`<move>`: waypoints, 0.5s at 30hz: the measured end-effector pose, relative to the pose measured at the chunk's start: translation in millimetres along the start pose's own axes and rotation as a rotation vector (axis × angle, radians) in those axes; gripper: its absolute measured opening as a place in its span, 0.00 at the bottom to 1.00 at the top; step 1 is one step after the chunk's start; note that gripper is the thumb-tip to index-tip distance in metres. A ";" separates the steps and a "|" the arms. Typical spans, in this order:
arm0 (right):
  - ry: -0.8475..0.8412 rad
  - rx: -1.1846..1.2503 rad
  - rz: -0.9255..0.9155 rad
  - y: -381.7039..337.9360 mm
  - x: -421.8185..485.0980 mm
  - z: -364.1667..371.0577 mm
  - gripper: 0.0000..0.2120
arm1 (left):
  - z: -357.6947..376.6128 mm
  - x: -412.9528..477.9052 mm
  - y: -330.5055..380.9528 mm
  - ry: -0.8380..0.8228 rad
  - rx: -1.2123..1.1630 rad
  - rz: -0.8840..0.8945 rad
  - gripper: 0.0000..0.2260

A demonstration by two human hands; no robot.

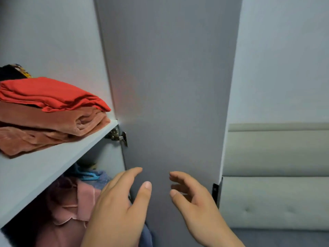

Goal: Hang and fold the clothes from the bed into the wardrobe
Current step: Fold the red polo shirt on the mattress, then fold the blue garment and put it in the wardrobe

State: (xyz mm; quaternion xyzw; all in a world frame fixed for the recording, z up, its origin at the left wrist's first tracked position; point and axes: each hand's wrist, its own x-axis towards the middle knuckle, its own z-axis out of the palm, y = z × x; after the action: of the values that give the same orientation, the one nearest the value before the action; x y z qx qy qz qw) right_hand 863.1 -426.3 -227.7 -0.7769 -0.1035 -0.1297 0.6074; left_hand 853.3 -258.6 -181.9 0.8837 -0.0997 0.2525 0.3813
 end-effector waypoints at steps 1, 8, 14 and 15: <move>0.003 -0.010 0.010 -0.6 -10.3 -12.7 0.15 | 9.4 -4.0 5.0 -0.018 -0.046 0.036 0.15; 0.213 -0.061 0.215 27.4 -86.2 -121.2 0.17 | 106.2 -35.0 61.3 -0.216 -0.266 0.449 0.11; 0.601 -0.145 0.484 91.4 -170.2 -213.7 0.15 | 224.8 -60.4 92.8 -0.555 -0.345 0.794 0.12; 0.645 -0.141 0.512 96.8 -183.2 -222.8 0.16 | 239.7 -65.1 99.5 -0.592 -0.371 0.820 0.13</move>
State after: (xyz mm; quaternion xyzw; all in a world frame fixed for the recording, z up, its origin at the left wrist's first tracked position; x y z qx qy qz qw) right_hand 703.9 -666.5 -325.5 -0.7366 0.2977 -0.2182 0.5667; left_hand 849.9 -501.8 -293.2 0.7233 -0.5829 0.0990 0.3568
